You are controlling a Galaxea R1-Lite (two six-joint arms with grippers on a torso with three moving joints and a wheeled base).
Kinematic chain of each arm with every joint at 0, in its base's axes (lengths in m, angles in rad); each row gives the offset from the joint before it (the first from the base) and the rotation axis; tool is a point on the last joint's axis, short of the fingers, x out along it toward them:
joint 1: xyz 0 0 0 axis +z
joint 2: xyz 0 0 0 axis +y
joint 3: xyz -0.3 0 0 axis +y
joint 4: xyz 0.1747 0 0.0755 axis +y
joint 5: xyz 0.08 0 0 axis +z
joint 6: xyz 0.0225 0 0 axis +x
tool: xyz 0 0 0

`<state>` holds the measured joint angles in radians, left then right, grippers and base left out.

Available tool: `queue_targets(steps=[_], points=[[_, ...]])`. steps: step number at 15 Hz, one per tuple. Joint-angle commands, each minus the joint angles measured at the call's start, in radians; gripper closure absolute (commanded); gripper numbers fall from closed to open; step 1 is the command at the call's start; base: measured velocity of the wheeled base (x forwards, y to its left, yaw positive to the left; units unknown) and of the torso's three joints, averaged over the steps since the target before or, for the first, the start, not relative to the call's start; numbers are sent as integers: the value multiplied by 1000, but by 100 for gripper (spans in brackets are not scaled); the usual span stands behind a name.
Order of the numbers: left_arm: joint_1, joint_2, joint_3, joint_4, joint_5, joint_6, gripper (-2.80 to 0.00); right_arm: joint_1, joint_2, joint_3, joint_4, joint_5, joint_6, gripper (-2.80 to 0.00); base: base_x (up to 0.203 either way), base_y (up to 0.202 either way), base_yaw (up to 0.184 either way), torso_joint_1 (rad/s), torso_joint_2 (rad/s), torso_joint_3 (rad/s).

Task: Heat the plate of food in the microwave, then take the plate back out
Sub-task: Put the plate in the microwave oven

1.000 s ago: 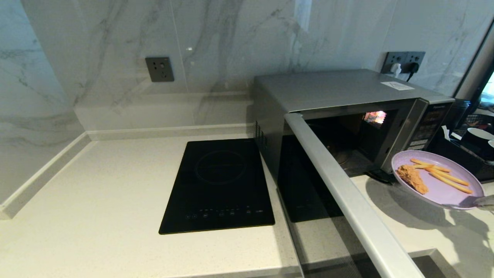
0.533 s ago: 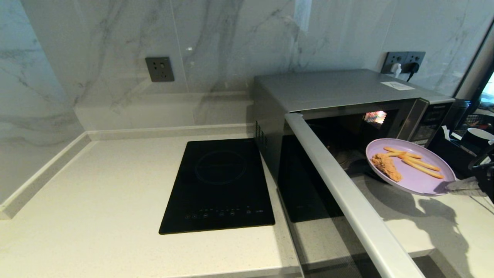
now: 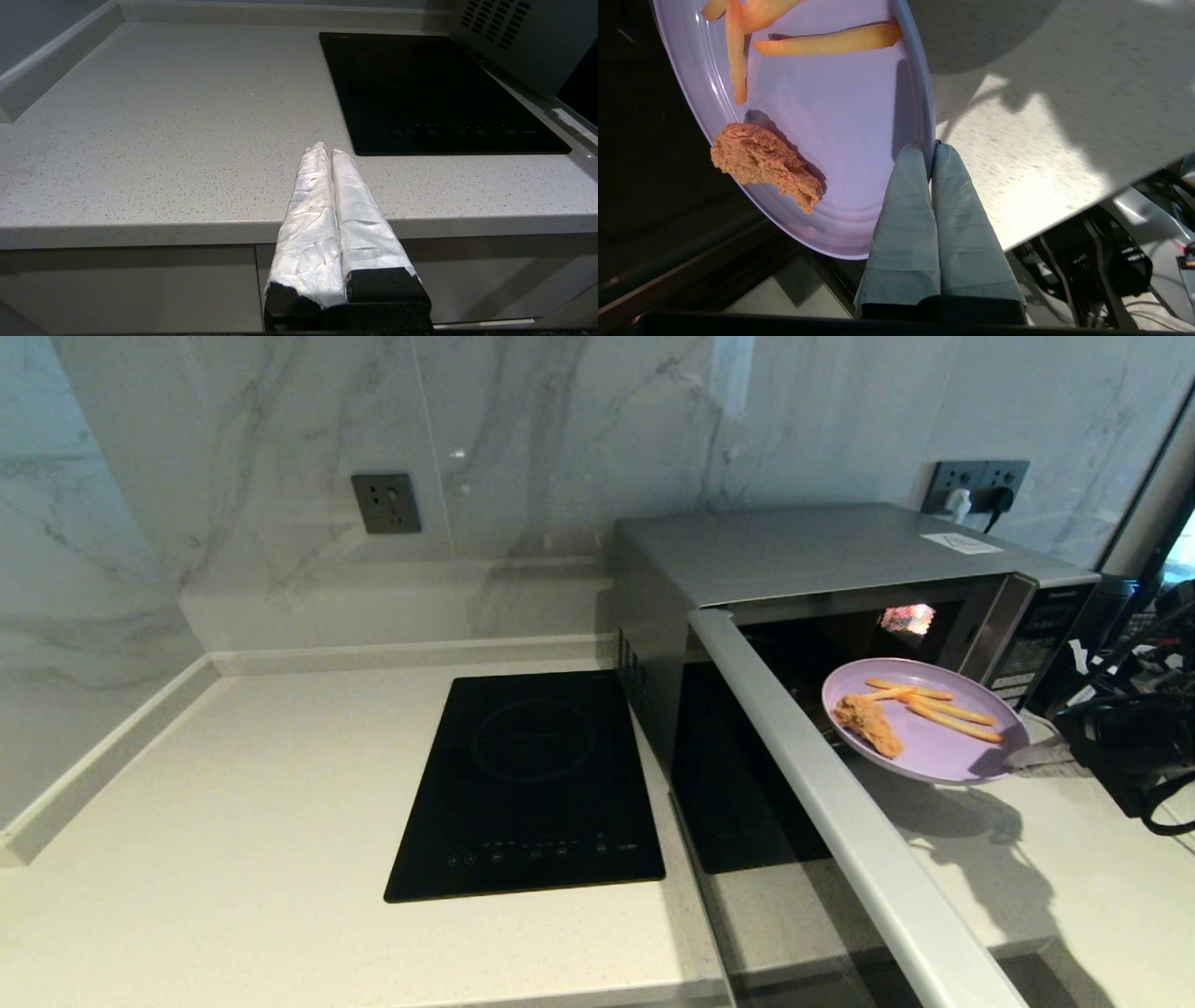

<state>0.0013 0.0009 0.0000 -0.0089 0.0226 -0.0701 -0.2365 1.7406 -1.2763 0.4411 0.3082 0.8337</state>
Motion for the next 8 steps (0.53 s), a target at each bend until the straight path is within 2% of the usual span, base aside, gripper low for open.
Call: queue_targets(steps=[1,5,8], points=[[0,1,0,0,0,0,0,80,51,-64,2,-68,53,0,0,0,0,0,0,0],[0,1,0,0,0,-1,0,177,129,-136,2,-203,162,0,0,0,0,0,0,0],[0,1,0,0,0,0,0,243,187,-172,0,-314,196,0,0,0,0,0,0,0]])
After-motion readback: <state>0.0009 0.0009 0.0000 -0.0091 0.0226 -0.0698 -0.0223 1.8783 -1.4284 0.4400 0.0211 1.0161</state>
